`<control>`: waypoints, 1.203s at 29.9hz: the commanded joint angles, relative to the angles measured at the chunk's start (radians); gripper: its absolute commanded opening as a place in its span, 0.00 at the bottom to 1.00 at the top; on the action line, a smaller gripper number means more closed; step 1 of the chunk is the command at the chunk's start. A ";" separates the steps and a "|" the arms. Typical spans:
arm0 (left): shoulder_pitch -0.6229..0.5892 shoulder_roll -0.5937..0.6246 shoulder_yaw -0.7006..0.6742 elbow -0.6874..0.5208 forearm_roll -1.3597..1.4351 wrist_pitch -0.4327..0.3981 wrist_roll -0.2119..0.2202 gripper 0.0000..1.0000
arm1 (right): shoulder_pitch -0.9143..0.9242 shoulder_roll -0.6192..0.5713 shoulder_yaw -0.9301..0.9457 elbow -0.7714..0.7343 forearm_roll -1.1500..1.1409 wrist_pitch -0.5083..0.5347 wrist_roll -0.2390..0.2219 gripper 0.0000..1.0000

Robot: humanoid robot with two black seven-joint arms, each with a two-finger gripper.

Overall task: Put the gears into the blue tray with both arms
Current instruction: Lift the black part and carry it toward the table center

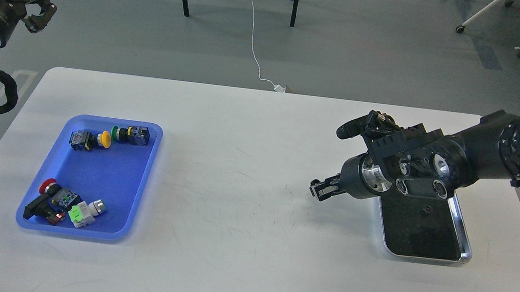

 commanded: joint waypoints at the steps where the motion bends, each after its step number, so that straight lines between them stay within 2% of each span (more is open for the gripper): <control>1: 0.004 0.004 0.000 0.000 -0.001 -0.002 -0.001 0.98 | -0.010 0.000 0.002 -0.001 0.010 0.000 0.017 0.18; 7: 0.008 0.002 0.000 0.000 -0.001 -0.002 -0.001 0.98 | -0.039 0.000 0.011 0.001 0.011 -0.044 0.077 0.18; 14: 0.008 0.001 0.000 0.000 0.001 -0.002 0.000 0.98 | -0.093 0.000 0.055 -0.004 0.011 -0.120 0.078 0.18; 26: 0.008 -0.001 0.004 0.000 0.002 0.000 0.005 0.98 | -0.208 0.000 0.111 -0.094 0.011 -0.144 0.078 0.19; 29: 0.008 -0.002 0.004 0.000 0.001 0.001 0.005 0.98 | -0.211 0.000 0.134 -0.104 0.011 -0.155 0.078 0.29; 31: 0.008 -0.004 0.004 0.000 0.002 0.003 0.005 0.98 | -0.211 0.000 0.140 -0.104 0.011 -0.156 0.078 0.41; 36: 0.008 -0.002 0.004 0.000 0.002 0.003 0.007 0.98 | -0.208 0.000 0.163 -0.102 0.013 -0.156 0.078 0.59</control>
